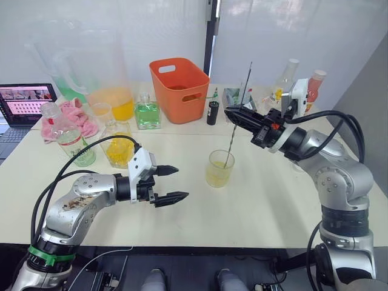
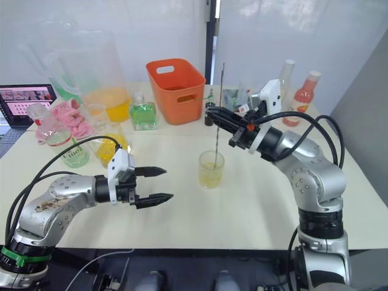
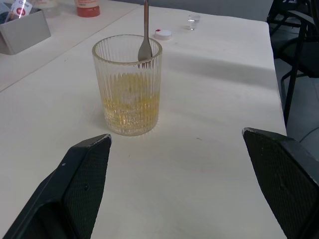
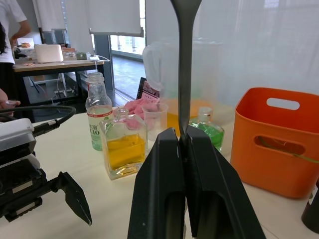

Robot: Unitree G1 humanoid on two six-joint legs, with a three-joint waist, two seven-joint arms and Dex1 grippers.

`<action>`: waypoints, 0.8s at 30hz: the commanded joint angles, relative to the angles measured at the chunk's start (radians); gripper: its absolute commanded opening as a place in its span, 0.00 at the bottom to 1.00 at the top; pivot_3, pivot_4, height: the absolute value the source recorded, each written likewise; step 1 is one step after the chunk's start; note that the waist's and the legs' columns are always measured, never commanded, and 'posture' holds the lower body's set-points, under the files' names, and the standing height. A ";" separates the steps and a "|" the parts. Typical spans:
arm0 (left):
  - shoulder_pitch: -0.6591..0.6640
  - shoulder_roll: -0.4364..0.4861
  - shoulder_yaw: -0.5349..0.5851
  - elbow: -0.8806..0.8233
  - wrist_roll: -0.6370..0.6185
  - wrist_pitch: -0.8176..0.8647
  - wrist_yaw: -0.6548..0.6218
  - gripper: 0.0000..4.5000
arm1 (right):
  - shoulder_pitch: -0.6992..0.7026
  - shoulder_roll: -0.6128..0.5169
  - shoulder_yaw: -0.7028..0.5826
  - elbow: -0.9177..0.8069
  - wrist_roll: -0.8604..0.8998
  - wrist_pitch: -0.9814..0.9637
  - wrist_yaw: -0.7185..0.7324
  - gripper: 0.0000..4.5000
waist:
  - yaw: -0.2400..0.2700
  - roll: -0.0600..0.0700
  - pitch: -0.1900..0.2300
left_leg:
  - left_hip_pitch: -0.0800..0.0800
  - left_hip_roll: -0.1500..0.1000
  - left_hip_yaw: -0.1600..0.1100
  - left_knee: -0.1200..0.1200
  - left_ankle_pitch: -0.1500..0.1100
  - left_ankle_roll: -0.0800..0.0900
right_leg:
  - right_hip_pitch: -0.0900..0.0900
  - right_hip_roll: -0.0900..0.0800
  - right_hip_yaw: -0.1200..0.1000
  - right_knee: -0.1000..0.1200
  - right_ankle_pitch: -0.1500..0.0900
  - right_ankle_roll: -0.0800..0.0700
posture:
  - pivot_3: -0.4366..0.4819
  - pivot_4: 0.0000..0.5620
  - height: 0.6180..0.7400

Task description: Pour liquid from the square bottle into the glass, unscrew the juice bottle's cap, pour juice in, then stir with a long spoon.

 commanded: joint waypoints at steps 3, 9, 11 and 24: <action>-0.047 0.001 0.030 -0.019 0.004 -0.022 0.018 0.99 | -0.080 -0.040 -0.074 -0.020 0.081 0.062 -0.032 0.00 | 0.002 0.000 0.000 | 0.000 0.000 0.000 0.000 0.000 0.000 | 0.000 0.000 0.000 0.000 0.000 0.000 | 0.48 0.27 0.88; -0.056 -0.005 0.026 -0.023 0.005 -0.027 0.025 0.99 | -0.160 -0.071 -0.079 0.049 0.011 0.063 -0.125 0.00 | 0.001 0.000 0.000 | 0.000 0.000 0.000 0.000 0.000 0.000 | 0.000 0.000 0.000 0.000 0.000 0.000 | 0.48 0.27 0.88; -0.057 -0.007 0.025 -0.021 0.007 -0.034 0.024 0.99 | -0.220 -0.115 -0.074 0.102 -0.040 0.117 -0.195 0.00 | 0.001 0.000 0.000 | 0.000 0.000 0.000 0.000 0.000 0.000 | 0.000 0.000 0.000 0.000 0.000 0.000 | 0.48 0.27 0.88; -0.086 -0.010 0.045 -0.016 0.008 -0.068 0.025 0.99 | -0.521 -0.445 0.145 0.518 -0.142 0.540 0.014 0.00 | -0.004 0.001 0.001 | -0.001 0.000 0.001 -0.001 0.000 0.000 | -0.002 -0.001 0.000 -0.002 -0.004 -0.008 | 0.48 0.27 0.88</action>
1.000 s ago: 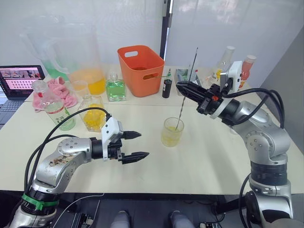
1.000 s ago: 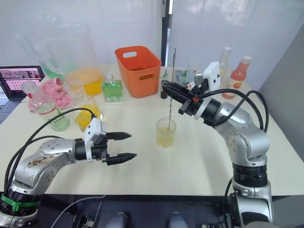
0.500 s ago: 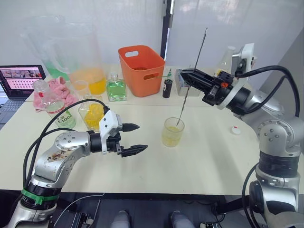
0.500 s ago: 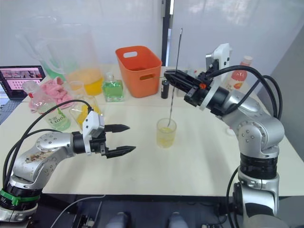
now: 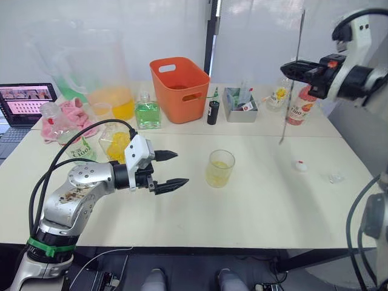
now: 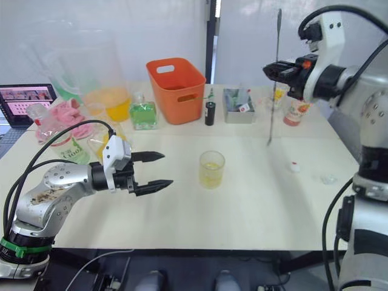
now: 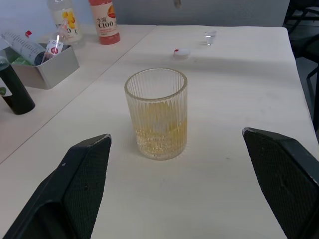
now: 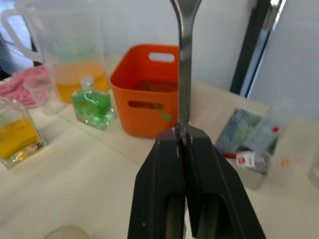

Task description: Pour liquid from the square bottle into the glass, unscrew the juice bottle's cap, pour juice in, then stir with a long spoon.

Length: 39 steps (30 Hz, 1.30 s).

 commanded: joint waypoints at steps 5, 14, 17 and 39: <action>0.031 0.017 0.086 -0.075 -0.058 -0.035 -0.022 0.99 | -0.099 0.050 0.153 0.214 -0.106 0.203 0.036 0.00 | -0.013 0.001 0.000 | 0.000 0.000 0.000 0.001 0.000 0.000 | -0.001 0.000 0.001 0.001 0.000 -0.001 | 0.48 0.27 0.88; 0.112 0.047 0.129 -0.139 -0.064 -0.016 0.016 0.99 | -0.041 0.104 0.475 0.325 -0.297 0.082 0.215 0.00 | -0.012 0.002 0.001 | -0.001 0.000 0.000 0.000 0.000 0.000 | -0.002 0.000 0.000 0.002 0.003 0.006 | 0.48 0.27 0.88; 0.136 0.049 0.138 -0.162 -0.063 -0.011 0.040 0.99 | -0.036 0.138 0.524 0.400 -0.352 0.034 0.262 0.00 | -0.014 0.002 0.001 | -0.001 0.000 0.000 0.001 0.000 0.000 | -0.002 0.000 0.000 0.002 0.002 0.006 | 0.48 0.27 0.88; 0.229 0.091 0.173 -0.211 -0.083 0.046 0.102 1.00 | -0.064 0.321 0.344 0.767 -0.533 -0.084 0.217 0.50 | -0.018 0.003 0.002 | -0.001 0.000 0.000 0.001 0.000 0.000 | -0.002 0.001 0.000 0.004 0.003 0.006 | 0.48 0.27 0.88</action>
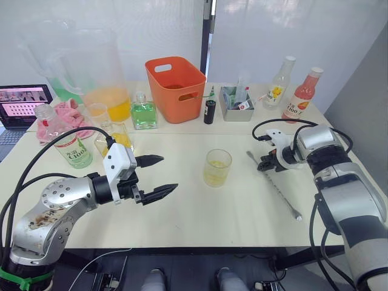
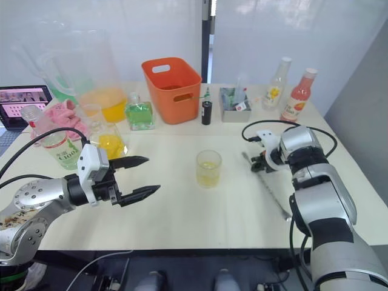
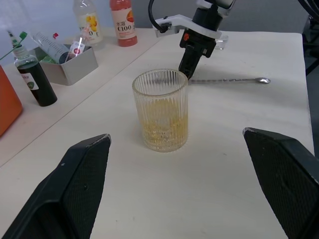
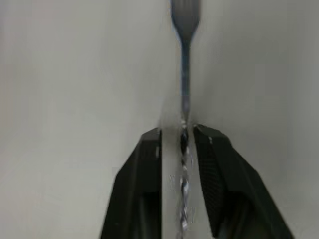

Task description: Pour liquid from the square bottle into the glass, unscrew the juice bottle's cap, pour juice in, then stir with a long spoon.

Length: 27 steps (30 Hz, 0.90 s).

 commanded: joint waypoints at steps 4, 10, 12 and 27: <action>0.029 0.029 0.007 0.028 0.018 -0.008 -0.014 1.00 | -0.046 -0.041 -0.089 -0.048 -0.003 0.006 0.018 0.81 | -0.002 0.000 0.000 | 0.000 0.000 0.000 0.000 0.000 0.000 | 0.000 0.000 0.000 0.000 0.000 0.000 | 0.48 0.27 0.88; 0.053 0.041 0.041 0.100 0.023 -0.029 -0.044 1.00 | 0.023 -0.119 -0.213 -0.262 0.082 -0.026 0.112 0.99 | -0.001 0.001 0.000 | 0.000 0.000 0.000 -0.001 0.000 0.000 | 0.000 0.000 0.000 0.000 0.000 0.000 | 0.48 0.27 0.88; 0.069 0.044 0.072 0.154 0.045 -0.070 -0.053 1.00 | 0.106 -0.136 -0.326 -0.375 0.150 -0.057 0.115 0.99 | -0.002 0.001 0.000 | 0.000 0.000 0.000 -0.001 0.000 0.000 | 0.000 0.000 0.000 0.000 -0.001 0.001 | 0.48 0.27 0.88; 0.277 0.028 0.234 0.315 0.171 -0.301 -0.059 1.00 | 0.677 -0.124 -0.741 -0.838 0.333 -0.531 0.060 0.99 | 0.005 0.001 0.000 | 0.003 0.000 0.000 -0.001 0.000 0.000 | 0.003 0.000 0.000 -0.001 -0.002 0.001 | 0.48 0.27 0.88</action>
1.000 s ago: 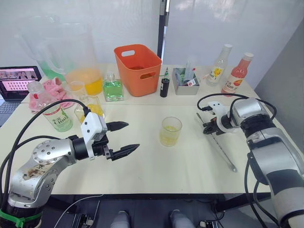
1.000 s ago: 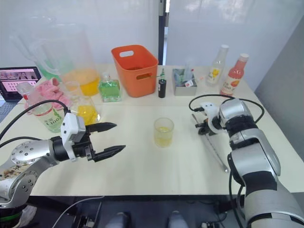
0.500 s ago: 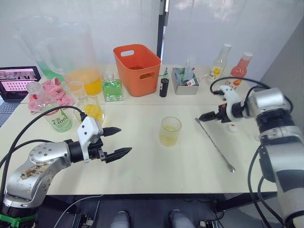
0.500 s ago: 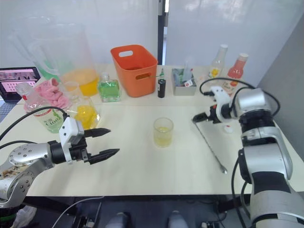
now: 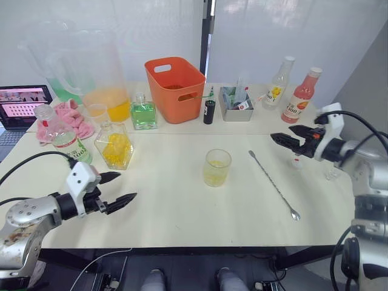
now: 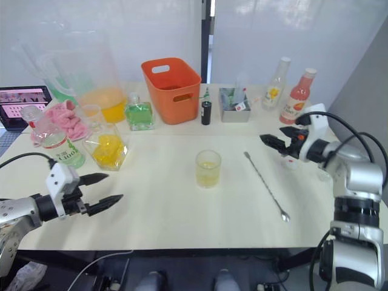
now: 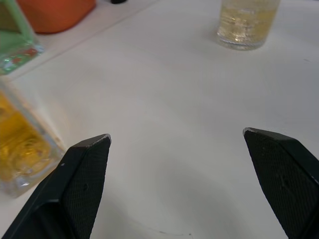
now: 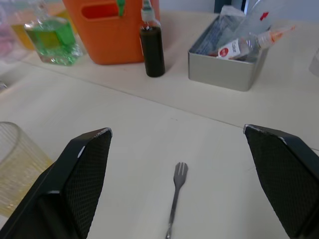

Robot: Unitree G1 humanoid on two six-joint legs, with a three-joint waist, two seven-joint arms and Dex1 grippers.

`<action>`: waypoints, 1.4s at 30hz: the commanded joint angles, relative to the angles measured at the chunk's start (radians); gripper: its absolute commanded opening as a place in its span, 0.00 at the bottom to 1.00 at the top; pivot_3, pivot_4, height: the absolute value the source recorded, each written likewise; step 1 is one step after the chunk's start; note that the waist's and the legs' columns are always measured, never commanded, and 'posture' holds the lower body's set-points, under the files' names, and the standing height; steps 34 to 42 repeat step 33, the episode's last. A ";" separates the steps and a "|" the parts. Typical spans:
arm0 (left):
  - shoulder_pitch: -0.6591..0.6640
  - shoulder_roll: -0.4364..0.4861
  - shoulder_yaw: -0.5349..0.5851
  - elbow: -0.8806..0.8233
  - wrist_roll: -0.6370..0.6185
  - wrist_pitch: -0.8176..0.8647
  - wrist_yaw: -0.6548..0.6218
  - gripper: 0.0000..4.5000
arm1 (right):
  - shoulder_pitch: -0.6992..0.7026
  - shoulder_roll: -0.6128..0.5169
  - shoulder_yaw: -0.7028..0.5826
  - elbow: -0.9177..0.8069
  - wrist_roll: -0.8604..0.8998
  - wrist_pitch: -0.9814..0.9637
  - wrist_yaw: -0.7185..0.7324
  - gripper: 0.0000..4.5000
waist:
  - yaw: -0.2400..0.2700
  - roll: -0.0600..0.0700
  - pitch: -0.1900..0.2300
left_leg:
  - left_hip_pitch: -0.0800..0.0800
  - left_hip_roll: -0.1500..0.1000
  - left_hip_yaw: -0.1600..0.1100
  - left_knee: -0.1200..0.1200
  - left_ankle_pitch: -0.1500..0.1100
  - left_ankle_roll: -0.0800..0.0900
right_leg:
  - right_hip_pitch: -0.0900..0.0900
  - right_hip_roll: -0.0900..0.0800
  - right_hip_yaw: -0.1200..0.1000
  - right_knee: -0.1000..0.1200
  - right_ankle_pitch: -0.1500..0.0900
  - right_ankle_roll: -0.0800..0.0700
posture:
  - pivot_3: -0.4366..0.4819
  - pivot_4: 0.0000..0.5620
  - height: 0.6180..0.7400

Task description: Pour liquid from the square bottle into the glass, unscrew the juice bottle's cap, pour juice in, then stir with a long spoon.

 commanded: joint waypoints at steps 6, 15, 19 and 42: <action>0.030 -0.053 0.072 0.124 0.078 -0.145 0.083 1.00 | 0.213 -0.024 -0.084 -0.022 0.038 -0.225 0.064 0.99 | 0.009 0.000 0.000 | 0.001 0.000 0.000 0.001 0.000 0.000 | 0.001 0.000 0.000 0.000 -0.004 -0.005 | 0.48 0.27 0.88; 0.098 -0.073 0.115 0.279 0.129 -0.264 0.112 1.00 | 0.377 -0.061 -0.097 0.095 -0.025 -0.526 0.101 0.99 | 0.013 0.000 0.000 | 0.005 0.000 0.002 0.000 0.000 -0.001 | 0.003 -0.001 0.001 0.000 -0.007 -0.003 | 0.48 0.27 0.88; 0.108 -0.080 0.113 0.298 0.132 -0.303 0.116 1.00 | 0.415 -0.042 -0.108 0.126 0.000 -0.603 0.105 0.99 | 0.014 0.000 0.000 | 0.006 0.000 0.002 0.000 -0.003 -0.004 | 0.003 -0.001 0.001 0.000 -0.007 -0.003 | 0.48 0.27 0.88; 0.102 -0.080 0.081 0.366 0.165 -0.360 0.118 1.00 | 0.534 -0.008 -0.080 0.167 -0.014 -0.737 0.129 0.99 | 0.013 -0.001 -0.001 | 0.009 0.000 0.003 -0.001 -0.005 -0.007 | 0.005 -0.001 0.001 0.000 -0.007 -0.003 | 0.48 0.27 0.88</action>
